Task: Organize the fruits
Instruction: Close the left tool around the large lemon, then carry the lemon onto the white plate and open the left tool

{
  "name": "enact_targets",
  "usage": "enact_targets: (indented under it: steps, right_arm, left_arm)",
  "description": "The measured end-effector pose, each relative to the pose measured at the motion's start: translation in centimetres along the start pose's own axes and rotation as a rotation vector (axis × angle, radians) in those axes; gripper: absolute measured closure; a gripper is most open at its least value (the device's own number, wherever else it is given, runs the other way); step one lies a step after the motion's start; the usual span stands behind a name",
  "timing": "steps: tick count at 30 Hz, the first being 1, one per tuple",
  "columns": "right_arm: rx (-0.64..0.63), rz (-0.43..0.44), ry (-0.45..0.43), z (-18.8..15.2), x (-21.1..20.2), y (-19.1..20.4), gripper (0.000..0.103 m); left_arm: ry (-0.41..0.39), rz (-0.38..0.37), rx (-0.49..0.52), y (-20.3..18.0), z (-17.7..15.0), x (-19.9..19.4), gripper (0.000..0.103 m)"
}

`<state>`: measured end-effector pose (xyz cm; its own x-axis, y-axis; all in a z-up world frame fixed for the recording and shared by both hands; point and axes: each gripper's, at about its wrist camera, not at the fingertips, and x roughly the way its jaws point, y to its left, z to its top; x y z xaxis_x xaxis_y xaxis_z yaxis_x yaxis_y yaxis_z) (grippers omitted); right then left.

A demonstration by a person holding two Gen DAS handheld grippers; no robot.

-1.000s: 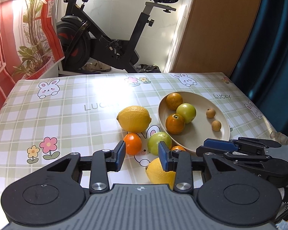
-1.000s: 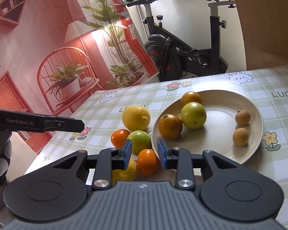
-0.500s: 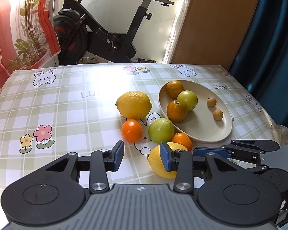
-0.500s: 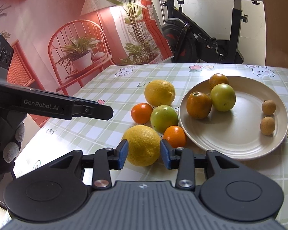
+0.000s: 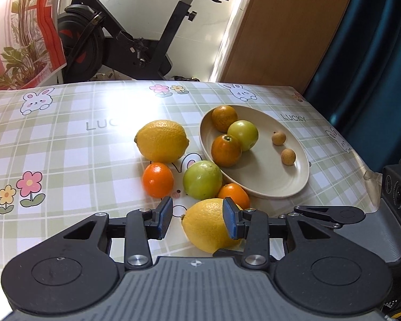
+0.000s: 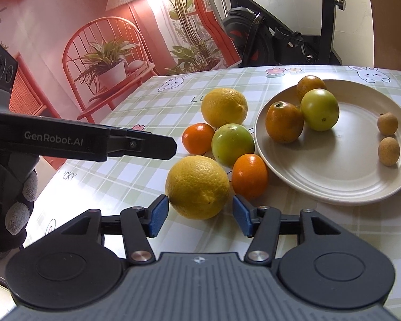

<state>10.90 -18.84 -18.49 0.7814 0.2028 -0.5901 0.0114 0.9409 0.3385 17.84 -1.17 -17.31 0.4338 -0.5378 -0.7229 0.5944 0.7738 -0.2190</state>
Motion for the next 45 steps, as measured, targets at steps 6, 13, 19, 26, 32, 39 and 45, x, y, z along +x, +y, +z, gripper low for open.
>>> enact_targets:
  steps: [6, 13, 19, 26, 32, 39, 45]
  right_arm:
    - [0.008, 0.015, 0.005, -0.1, 0.5, -0.2, 0.046]
    - [0.035, 0.034, 0.006, -0.1, 0.8, -0.7, 0.045]
    - [0.047, 0.042, 0.004, -0.1, 0.8, -1.0, 0.044]
    - [0.040, 0.039, -0.001, -0.1, 0.9, -0.8, 0.044]
    - [0.034, 0.037, -0.004, -0.1, 1.0, -0.6, 0.044]
    - [0.022, 0.049, -0.012, -0.3, 0.4, -0.3, 0.045]
    - [-0.005, 0.057, -0.047, 0.0, -0.7, 0.5, 0.045]
  left_arm:
    - [0.027, -0.043, -0.040, 0.3, -0.2, 1.3, 0.053]
    - [0.051, -0.086, -0.082, 0.5, -0.8, 2.5, 0.040]
    - [0.083, -0.102, -0.094, 0.2, -1.8, 3.7, 0.035]
    - [0.073, -0.110, -0.136, 0.8, -1.9, 3.8, 0.036]
    - [0.058, -0.112, -0.112, 0.7, -2.0, 3.4, 0.037]
    - [0.036, -0.091, -0.091, 0.0, -2.3, 1.9, 0.037]
    - [0.010, -0.076, -0.075, -0.8, -1.6, 0.6, 0.037]
